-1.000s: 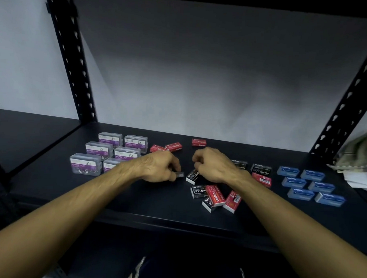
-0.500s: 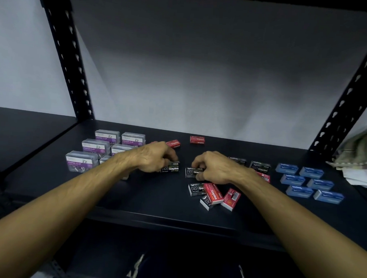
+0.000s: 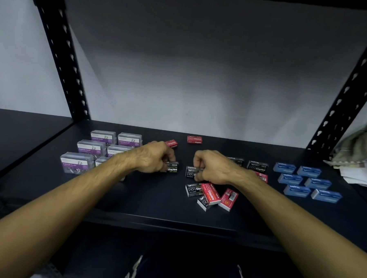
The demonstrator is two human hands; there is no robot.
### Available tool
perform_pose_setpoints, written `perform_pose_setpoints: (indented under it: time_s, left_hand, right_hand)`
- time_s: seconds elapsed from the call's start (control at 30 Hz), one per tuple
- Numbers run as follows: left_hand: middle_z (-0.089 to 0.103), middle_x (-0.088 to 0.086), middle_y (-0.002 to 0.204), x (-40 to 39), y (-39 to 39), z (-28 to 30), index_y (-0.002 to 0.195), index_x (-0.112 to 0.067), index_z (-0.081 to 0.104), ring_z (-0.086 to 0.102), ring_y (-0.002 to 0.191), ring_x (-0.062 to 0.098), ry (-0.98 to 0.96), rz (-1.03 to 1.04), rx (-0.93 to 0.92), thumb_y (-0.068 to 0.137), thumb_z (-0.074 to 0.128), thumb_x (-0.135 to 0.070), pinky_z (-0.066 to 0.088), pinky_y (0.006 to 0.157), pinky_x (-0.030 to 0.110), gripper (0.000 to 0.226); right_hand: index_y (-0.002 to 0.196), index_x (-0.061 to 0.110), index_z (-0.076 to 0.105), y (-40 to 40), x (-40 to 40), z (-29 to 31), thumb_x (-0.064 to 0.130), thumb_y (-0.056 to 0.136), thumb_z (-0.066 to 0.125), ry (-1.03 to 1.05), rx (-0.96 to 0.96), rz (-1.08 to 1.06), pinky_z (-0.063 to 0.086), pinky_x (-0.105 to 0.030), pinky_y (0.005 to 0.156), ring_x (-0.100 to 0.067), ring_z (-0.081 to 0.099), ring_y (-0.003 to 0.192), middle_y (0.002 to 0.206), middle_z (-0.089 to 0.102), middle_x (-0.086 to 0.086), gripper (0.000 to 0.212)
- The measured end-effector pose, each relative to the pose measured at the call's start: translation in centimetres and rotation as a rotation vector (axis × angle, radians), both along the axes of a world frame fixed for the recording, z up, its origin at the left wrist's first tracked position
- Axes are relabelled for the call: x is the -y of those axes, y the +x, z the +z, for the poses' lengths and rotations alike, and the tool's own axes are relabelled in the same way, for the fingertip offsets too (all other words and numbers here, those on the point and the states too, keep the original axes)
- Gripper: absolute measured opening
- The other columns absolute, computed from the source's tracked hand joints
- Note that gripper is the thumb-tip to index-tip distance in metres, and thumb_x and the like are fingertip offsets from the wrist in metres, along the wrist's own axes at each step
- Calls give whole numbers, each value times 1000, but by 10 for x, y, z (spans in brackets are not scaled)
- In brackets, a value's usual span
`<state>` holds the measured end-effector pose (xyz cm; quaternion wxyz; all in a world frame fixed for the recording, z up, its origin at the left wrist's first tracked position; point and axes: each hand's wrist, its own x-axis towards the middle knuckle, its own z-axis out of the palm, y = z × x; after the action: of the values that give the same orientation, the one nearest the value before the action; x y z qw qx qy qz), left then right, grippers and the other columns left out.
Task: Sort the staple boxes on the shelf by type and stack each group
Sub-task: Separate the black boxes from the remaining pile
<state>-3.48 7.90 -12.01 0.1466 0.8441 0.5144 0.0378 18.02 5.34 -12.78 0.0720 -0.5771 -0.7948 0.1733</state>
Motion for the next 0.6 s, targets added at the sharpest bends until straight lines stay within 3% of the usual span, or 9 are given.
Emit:
perform_pose_setpoints:
  time_s: [0.13,0.3,0.47,0.6]
  left_hand:
    - [68,-3,95,1,0,-1,112,-23,69,61,84,12,11,6,6,84,71,-17,39,61,12,28]
    - [69,-4,96,2,-1,0,111,-23,70,61,84,12,23,3,10,84,71,-17,39,62,13,27]
    - [67,-8,90,0,-3,-4,105,-27,70,60,78,6,24,4,-1,85,72,-22,39,61,13,20]
    - [69,-9,96,-1,-5,-6,102,-29,70,63,87,9,21,-6,-19,85,73,-27,47,74,22,18]
  right_hand:
    - [94,23,60,2,0,-1,26,82,78,6,1,10,52,-29,72,-13,60,87,96,60,6,22]
    - [104,23,64,4,-1,-3,25,85,75,7,-20,17,45,-26,71,-13,58,91,99,55,8,22]
    - [102,22,65,2,0,-4,24,87,74,13,-32,19,43,-25,68,-12,59,88,96,57,8,18]
    - [107,20,66,4,2,-3,23,88,72,19,-47,18,43,-27,73,-12,57,92,102,57,7,20]
